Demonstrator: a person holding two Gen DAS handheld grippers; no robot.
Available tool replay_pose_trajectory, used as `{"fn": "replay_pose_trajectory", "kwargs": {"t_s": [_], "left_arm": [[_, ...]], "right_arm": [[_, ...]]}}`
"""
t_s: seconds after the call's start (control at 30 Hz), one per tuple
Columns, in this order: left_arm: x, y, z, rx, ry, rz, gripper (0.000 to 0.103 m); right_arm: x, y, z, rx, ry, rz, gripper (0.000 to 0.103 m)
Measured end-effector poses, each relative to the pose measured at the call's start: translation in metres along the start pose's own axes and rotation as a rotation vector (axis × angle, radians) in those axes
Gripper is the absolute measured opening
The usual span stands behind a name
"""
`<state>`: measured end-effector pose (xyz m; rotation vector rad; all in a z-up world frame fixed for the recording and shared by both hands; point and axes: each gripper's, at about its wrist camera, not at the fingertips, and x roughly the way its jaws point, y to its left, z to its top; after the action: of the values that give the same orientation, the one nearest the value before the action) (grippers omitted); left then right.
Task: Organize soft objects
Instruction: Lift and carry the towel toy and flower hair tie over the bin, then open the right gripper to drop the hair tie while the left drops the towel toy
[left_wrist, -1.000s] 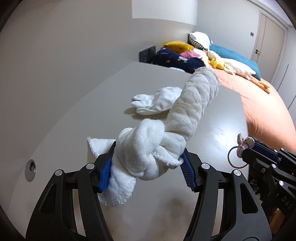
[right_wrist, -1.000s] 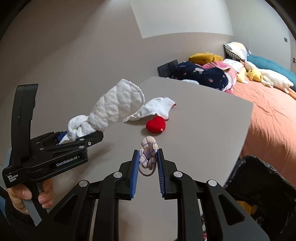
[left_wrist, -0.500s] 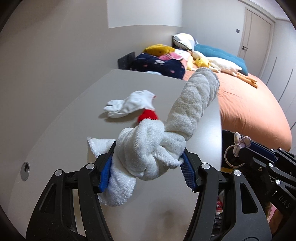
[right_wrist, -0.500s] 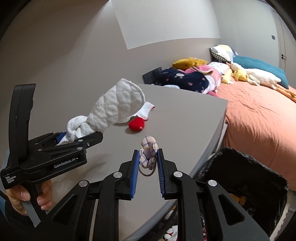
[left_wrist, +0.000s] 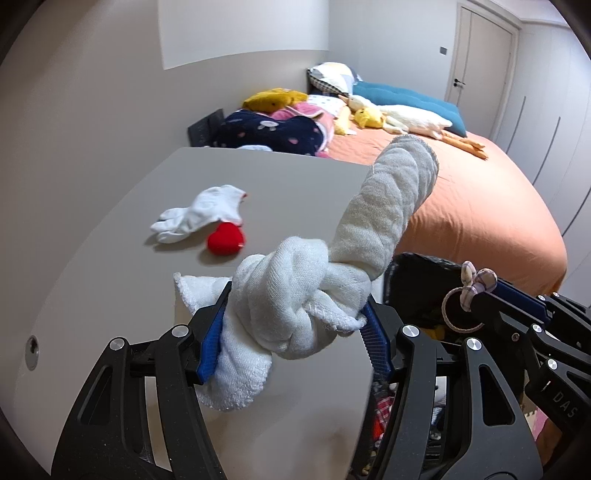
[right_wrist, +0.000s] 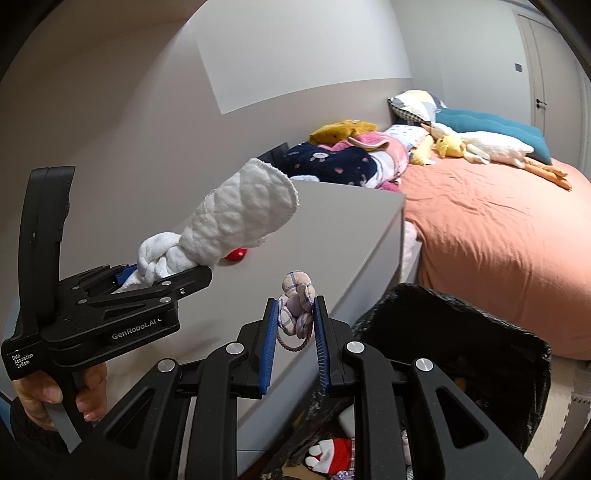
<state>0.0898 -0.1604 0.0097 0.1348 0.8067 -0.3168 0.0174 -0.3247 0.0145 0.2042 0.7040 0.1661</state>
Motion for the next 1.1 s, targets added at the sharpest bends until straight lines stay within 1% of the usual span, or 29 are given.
{"fn": "replay_pose_trajectory", "kwargs": {"t_s": [0.43,0.73,1.1], "left_arm": [[0.002,-0.053,-0.001,0.064,0.014,-0.071,0.061],[0.002,-0.097,-0.004,0.122,0.027,-0.131,0.061],[0.006,-0.14,-0.008,0.179,0.052,-0.188,0.062]], "right_arm": [[-0.028,-0.038,-0.01,0.055,-0.025,-0.063,0.021],[-0.056,-0.075,-0.021,0.104,-0.048,-0.13,0.021],[-0.082,-0.111,-0.034,0.155,-0.069,-0.204,0.021]]}}
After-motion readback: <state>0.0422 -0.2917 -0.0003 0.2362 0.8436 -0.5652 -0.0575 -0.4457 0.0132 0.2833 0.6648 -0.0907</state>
